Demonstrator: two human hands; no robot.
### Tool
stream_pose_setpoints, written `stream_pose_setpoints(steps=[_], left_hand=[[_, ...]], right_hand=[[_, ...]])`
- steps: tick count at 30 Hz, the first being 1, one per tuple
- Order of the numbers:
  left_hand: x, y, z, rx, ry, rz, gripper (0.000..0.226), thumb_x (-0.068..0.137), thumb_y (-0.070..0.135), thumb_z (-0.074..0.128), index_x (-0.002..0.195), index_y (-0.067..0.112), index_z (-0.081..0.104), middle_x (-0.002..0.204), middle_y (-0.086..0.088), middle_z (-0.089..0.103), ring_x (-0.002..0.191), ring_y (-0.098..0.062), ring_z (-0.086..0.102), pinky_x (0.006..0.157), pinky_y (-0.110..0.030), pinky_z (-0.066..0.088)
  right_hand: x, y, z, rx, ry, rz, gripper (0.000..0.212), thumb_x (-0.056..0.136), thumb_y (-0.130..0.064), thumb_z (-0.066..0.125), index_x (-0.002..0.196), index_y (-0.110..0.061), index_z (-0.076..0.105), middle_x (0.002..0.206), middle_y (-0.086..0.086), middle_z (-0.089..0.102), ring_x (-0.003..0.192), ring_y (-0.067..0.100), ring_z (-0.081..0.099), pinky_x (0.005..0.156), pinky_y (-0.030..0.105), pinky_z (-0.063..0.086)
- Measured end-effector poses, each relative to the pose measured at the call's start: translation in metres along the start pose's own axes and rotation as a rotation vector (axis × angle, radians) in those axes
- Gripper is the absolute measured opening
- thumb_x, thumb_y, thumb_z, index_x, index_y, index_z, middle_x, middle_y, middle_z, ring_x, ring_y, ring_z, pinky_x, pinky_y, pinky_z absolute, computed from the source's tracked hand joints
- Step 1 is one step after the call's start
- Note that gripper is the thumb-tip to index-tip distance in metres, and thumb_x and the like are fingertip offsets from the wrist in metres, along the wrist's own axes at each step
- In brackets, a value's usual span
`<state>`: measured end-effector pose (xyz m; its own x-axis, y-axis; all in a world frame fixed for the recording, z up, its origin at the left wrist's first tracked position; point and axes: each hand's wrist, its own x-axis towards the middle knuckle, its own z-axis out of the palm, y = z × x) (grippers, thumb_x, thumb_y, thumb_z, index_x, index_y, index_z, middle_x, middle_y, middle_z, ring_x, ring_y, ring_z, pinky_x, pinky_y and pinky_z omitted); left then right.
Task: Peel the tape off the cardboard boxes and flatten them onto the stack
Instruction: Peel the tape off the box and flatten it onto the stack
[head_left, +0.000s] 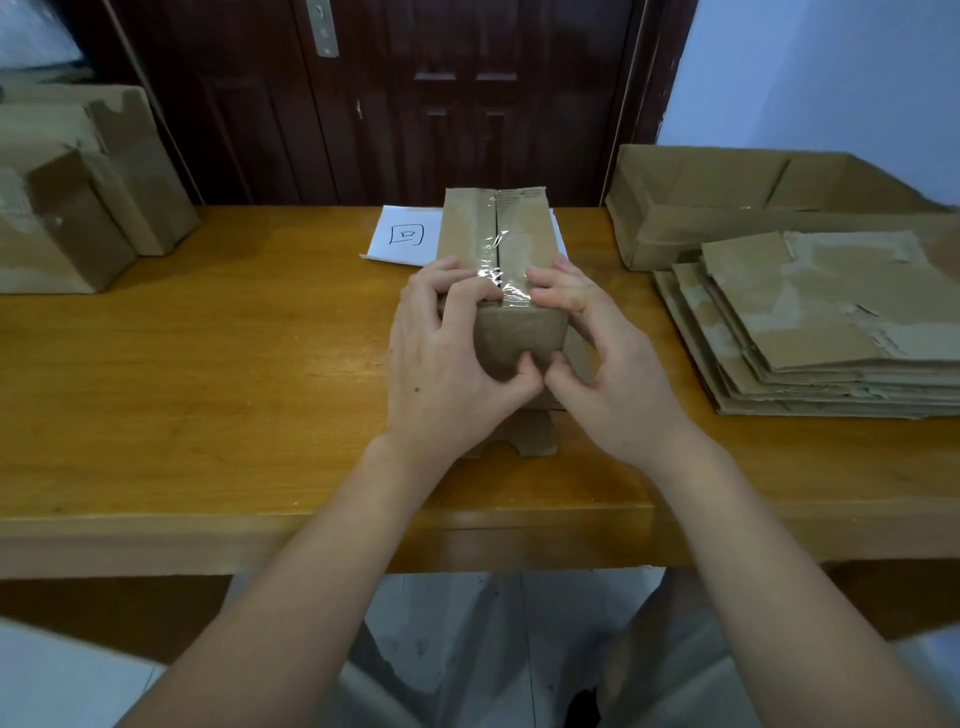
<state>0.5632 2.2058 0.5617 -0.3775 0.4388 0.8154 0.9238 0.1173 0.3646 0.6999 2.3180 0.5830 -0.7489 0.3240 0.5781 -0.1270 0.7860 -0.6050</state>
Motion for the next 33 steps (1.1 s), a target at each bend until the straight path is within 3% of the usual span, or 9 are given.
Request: stream_pose_setpoints(steps=[24, 33], left_hand=[[0.002, -0.001, -0.002, -0.003, -0.005, 0.008, 0.055, 0.070, 0.037, 0.079, 0.114, 0.009, 0.061, 0.124, -0.014, 0.054, 0.131, -0.029, 0.049, 0.100, -0.046, 0.049], [0.006, -0.037, -0.024, -0.099, -0.221, 0.141, 0.057, 0.083, 0.035, 0.075, 0.135, 0.020, 0.057, 0.140, 0.001, 0.049, 0.145, -0.012, 0.037, 0.117, -0.039, 0.039]], right_hand=[[0.000, -0.001, 0.003, -0.007, 0.009, 0.006, 0.050, 0.090, 0.002, 0.064, 0.137, -0.010, 0.052, 0.152, 0.000, 0.047, 0.152, 0.013, 0.025, 0.117, 0.052, 0.037], [-0.002, -0.001, 0.003, -0.022, 0.011, 0.004, 0.054, 0.088, 0.006, 0.061, 0.138, -0.012, 0.052, 0.152, -0.003, 0.046, 0.152, 0.010, 0.024, 0.118, 0.051, 0.037]])
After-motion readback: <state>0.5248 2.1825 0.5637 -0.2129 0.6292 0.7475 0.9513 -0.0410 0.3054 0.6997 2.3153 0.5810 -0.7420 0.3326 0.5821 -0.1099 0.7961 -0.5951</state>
